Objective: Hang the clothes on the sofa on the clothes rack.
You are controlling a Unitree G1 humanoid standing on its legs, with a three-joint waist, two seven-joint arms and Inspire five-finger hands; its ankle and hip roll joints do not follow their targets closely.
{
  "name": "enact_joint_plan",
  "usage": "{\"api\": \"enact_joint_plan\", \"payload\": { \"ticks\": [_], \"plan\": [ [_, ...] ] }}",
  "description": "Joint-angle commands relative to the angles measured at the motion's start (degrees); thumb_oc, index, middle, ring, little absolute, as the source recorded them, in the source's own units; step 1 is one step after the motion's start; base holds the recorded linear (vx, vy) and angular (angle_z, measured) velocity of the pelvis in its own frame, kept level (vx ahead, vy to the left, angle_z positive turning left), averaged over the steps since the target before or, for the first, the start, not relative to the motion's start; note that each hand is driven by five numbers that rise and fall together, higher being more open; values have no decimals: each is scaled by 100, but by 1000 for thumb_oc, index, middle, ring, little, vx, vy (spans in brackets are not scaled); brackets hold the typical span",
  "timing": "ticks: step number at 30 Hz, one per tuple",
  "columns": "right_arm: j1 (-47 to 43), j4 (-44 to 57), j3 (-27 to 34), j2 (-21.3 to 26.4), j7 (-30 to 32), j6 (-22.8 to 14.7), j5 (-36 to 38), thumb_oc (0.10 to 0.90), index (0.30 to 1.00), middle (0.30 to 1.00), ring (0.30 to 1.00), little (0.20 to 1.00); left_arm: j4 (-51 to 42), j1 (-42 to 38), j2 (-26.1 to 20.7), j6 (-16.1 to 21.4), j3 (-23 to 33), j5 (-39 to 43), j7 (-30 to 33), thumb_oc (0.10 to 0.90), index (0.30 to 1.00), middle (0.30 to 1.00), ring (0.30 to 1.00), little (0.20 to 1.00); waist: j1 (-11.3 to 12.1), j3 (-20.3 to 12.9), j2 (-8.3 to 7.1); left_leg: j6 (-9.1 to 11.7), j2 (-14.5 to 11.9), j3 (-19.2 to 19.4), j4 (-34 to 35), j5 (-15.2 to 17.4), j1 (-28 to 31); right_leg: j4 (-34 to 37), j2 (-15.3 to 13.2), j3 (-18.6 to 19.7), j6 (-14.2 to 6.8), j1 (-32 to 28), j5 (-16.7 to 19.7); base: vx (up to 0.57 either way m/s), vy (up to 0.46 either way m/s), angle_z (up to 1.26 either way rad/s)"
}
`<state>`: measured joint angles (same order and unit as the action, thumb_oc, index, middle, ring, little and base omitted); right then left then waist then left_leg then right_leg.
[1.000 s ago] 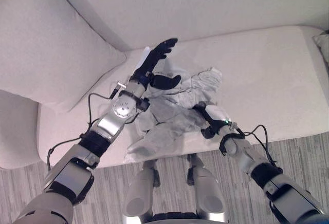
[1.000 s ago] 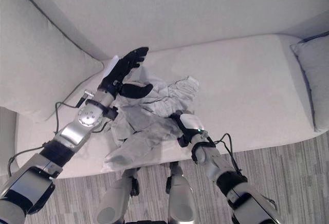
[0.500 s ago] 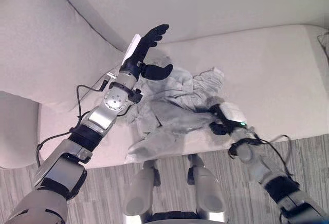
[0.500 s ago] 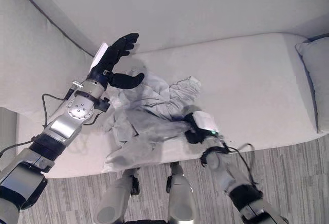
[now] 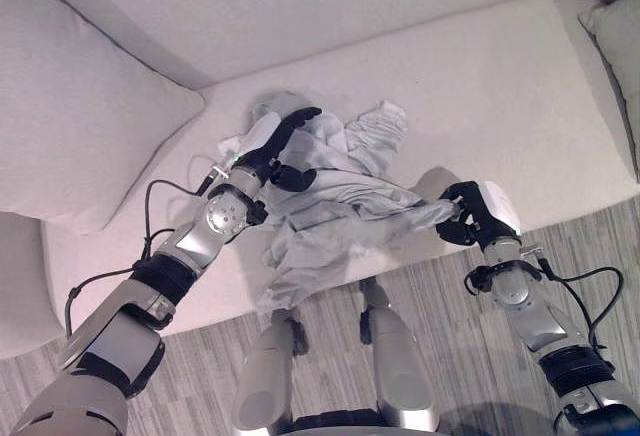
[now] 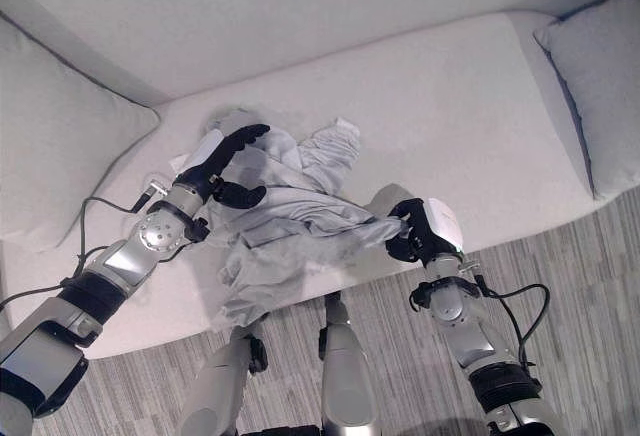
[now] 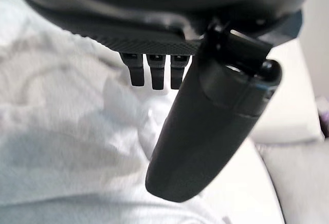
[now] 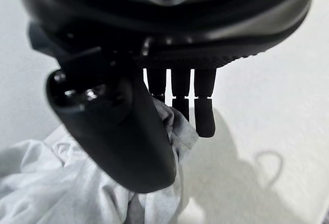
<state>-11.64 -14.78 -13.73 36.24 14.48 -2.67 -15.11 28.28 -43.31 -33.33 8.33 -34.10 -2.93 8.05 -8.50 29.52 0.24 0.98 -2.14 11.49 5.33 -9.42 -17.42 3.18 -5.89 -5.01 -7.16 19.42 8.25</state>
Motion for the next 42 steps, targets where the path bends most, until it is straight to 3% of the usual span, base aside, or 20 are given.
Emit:
{"api": "enact_joint_plan", "payload": {
  "ticks": [1, 7, 17, 28, 35, 37, 38, 42],
  "plan": [
    [57, 629, 296, 76, 230, -463, 228, 400, 300, 300, 300, 300, 290, -946, -71, 355, 147, -307, 268, 800, 900, 900, 900, 900, 22, -281, -510, 210, 75, -207, -33, 508, -68, 182, -367, 118, -516, 91, 330, 9, -31, -16],
    [416, 695, 312, 181, 105, -680, 408, 400, 300, 300, 300, 300, 658, -1519, -340, 393, 35, -544, 649, 800, 900, 900, 900, 900, -186, -335, -576, 240, 19, -144, -33, 493, -293, 182, -328, 166, -564, 375, 365, 19, -23, -7],
    [1091, 142, 183, 148, -119, -729, 488, 400, 300, 300, 300, 300, 447, -1368, -707, 470, 662, -438, 1204, 800, 900, 900, 900, 900, -326, -331, -625, 278, -29, -105, -33, 505, -342, 182, -274, 170, -553, 486, 353, 24, -28, -6],
    [1043, 328, 208, 302, -214, -834, 669, 400, 300, 300, 300, 300, 1459, -1452, -968, 330, 178, -788, 918, 800, 900, 900, 900, 900, -346, -220, -661, 313, -86, -100, -33, 491, -344, 182, -203, 174, -513, 518, 337, 8, -7, -2],
    [997, 692, 277, 422, -236, -957, 853, 400, 300, 300, 300, 300, 2153, -1735, -1070, 300, -38, -756, 836, 800, 900, 900, 900, 900, -464, -202, -781, 341, -126, -86, -33, 452, -515, 182, -142, 181, -528, 706, 390, 0, 0, 0],
    [1037, 777, 316, 448, -246, -973, 860, 400, 300, 300, 300, 300, 2286, -1803, -1082, 283, -134, -840, 792, 551, 526, 526, 526, 526, -483, -198, -800, 347, -146, -81, -33, 471, -536, 182, -117, 177, -530, 724, 375, 0, 0, 0],
    [1068, 800, 347, 455, -236, -980, 868, 400, 300, 300, 300, 300, 2355, -1797, -1078, 268, -143, -861, 793, 400, 300, 300, 300, 300, -487, -206, -806, 351, -151, -78, -33, 472, -539, 182, -110, 174, -524, 733, 371, 0, 0, 0],
    [1158, 804, 446, 452, -177, -998, 849, 400, 300, 300, 300, 300, 2425, -1731, -1027, 247, -150, -1034, 886, 400, 300, 300, 300, 300, -475, -250, -792, 352, -145, -100, -33, 457, -509, 182, -122, 154, -500, 690, 354, 0, 0, 0]
  ]
}}
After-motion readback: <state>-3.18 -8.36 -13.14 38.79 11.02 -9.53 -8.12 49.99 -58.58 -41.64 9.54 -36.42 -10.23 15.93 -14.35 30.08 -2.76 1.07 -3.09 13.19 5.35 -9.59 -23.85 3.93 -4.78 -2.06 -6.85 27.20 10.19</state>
